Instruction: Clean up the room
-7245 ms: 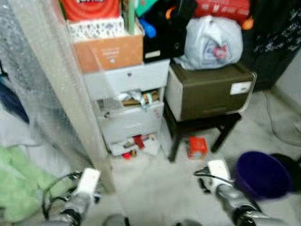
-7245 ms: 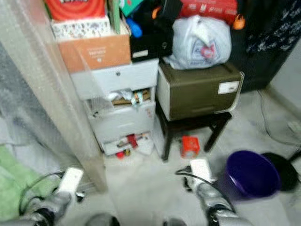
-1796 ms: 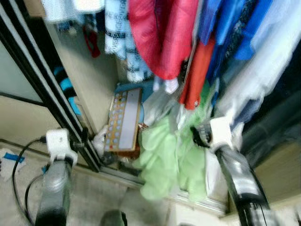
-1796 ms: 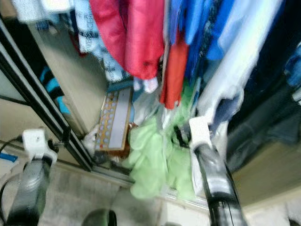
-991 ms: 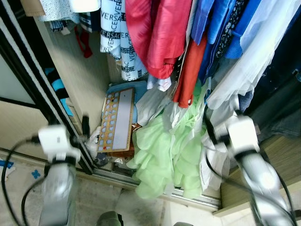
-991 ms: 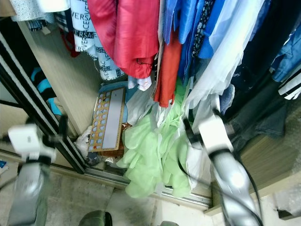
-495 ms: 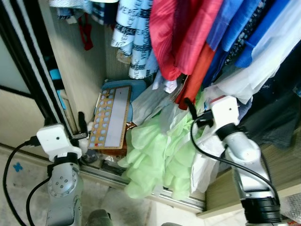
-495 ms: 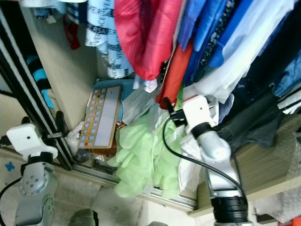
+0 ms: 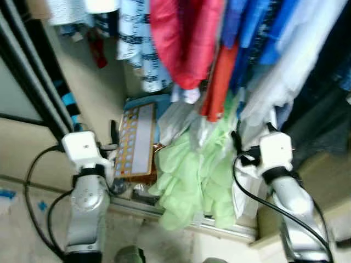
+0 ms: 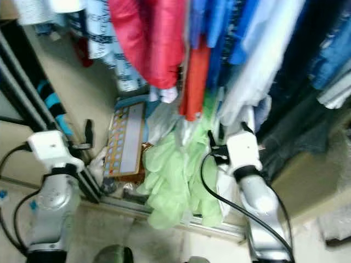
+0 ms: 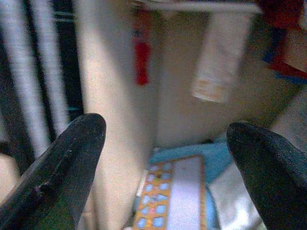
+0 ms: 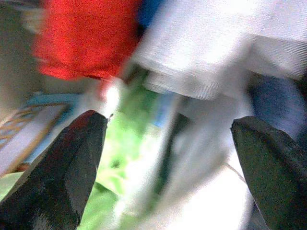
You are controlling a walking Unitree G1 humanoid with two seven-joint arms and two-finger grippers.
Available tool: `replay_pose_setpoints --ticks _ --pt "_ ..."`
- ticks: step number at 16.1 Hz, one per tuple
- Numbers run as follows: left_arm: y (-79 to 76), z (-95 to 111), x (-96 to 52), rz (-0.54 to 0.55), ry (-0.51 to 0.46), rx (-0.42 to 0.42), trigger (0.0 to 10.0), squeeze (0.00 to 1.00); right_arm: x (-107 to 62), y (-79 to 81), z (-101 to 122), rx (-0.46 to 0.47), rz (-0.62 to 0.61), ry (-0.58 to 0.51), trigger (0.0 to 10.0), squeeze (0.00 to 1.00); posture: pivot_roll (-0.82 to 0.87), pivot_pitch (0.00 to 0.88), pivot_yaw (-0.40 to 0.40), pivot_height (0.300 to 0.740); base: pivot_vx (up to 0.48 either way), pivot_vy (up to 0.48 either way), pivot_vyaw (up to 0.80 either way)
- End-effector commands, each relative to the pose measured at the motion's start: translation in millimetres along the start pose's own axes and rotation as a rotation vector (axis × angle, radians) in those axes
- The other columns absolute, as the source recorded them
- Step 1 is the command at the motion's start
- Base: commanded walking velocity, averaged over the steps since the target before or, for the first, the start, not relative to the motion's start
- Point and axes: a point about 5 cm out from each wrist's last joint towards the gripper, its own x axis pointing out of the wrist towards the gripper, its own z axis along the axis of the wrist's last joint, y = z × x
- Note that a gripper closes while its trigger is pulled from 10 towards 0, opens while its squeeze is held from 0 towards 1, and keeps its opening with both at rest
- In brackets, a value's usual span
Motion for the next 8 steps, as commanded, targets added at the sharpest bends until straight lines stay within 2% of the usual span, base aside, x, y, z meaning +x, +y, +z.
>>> replay_pose_setpoints --ticks 1,2,3,5,7,8 --pt "-4.2 -1 4.7 -0.035 0.007 0.009 10.0 0.0 -4.1 -3.5 1 0.005 -0.037 0.019 10.0 0.0 -0.19 0.0 0.011 0.74 0.0 0.0 -0.8" --pt "-3.4 0 7.8 -0.034 0.008 0.003 10.0 0.0 -4.4 0.0 3 0.006 -0.032 0.013 10.0 0.0 -0.19 0.0 0.007 0.74 0.0 0.0 -0.8" --pt "-2.2 2 8.8 -0.049 0.002 0.014 10.0 0.0 -5.0 10.6 6 0.016 0.003 -0.003 10.0 0.0 -0.19 0.0 0.026 0.74 0.0 0.0 -0.8" --pt "-0.6 1 5.4 -0.071 0.019 0.029 10.0 0.0 -4.6 24.4 7 0.015 0.05 -0.014 10.0 0.0 -0.19 0.0 0.043 0.74 0.0 0.0 0.0" --pt "-0.1 -8 -6.0 -0.055 0.057 0.021 10.0 0.0 3.9 21.2 3 0.055 0.051 -0.002 10.0 0.0 -0.17 0.0 0.029 0.74 0.0 0.0 0.0" --pt "-3.0 -9 -11.3 -0.047 0.061 0.019 10.0 0.0 7.7 26.9 4 0.049 0.089 -0.013 10.0 0.0 -0.14 0.0 0.009 0.74 0.0 0.0 0.0"
